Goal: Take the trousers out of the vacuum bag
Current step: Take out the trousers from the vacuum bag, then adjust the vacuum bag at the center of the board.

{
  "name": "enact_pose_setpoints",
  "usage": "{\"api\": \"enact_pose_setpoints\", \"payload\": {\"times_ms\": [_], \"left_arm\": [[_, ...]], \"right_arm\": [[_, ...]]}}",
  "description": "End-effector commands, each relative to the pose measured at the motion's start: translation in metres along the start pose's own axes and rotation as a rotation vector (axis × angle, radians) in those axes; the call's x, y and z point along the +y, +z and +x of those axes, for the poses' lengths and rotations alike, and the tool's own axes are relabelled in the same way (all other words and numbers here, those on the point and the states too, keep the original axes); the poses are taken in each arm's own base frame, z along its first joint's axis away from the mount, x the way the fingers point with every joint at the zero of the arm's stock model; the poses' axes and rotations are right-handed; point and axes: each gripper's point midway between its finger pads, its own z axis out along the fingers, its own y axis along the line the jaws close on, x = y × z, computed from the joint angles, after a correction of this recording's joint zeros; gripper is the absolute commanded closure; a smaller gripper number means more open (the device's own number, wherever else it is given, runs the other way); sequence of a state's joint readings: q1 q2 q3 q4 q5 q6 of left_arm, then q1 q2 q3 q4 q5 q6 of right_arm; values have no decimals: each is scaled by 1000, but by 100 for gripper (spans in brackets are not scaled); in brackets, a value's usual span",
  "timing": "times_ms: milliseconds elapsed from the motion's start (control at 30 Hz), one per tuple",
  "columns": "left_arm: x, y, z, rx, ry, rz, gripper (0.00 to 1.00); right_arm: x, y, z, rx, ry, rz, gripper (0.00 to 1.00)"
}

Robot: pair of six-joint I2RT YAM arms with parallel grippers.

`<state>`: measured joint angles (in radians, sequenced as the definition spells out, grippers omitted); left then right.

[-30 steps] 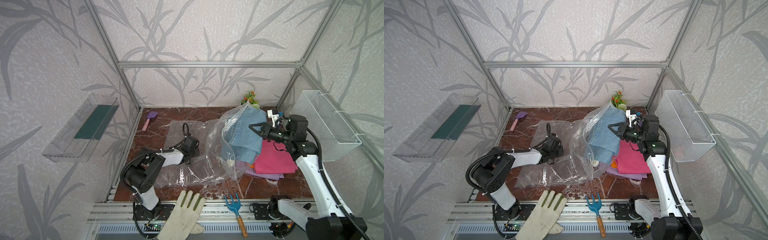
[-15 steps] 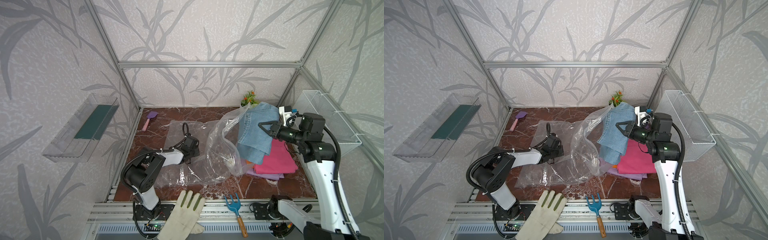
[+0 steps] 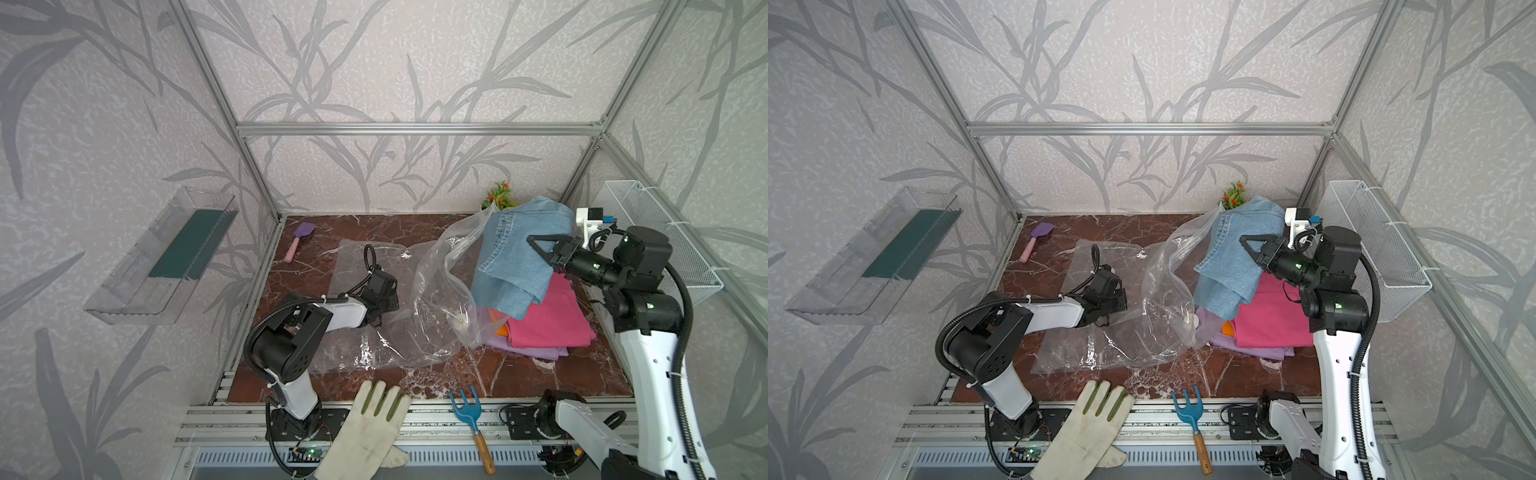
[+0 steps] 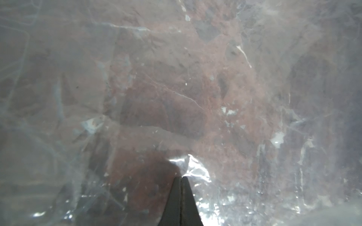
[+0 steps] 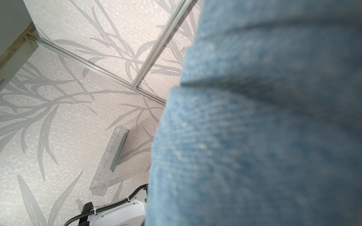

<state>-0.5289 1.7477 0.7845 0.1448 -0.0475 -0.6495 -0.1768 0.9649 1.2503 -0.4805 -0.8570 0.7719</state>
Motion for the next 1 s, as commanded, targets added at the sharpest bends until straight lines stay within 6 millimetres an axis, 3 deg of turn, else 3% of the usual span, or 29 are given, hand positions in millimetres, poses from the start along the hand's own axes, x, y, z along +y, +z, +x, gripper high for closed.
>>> {"api": "enact_pose_setpoints", "payload": {"times_ms": [0, 333, 667, 867, 967], "left_arm": [[54, 9, 72, 233, 3, -167, 100], [57, 8, 72, 235, -2, -167, 100], [56, 3, 69, 226, -8, -136, 100], [37, -12, 48, 163, -6, -55, 100], [29, -20, 36, 136, 3, -30, 100]], "right_arm": [[80, -32, -35, -154, -229, -181, 100], [100, -57, -71, -305, -300, -142, 100], [61, -68, -99, -442, -356, 93, 100], [76, -90, -101, -515, -447, 162, 100], [72, -99, -100, -543, -467, 234, 100]]}}
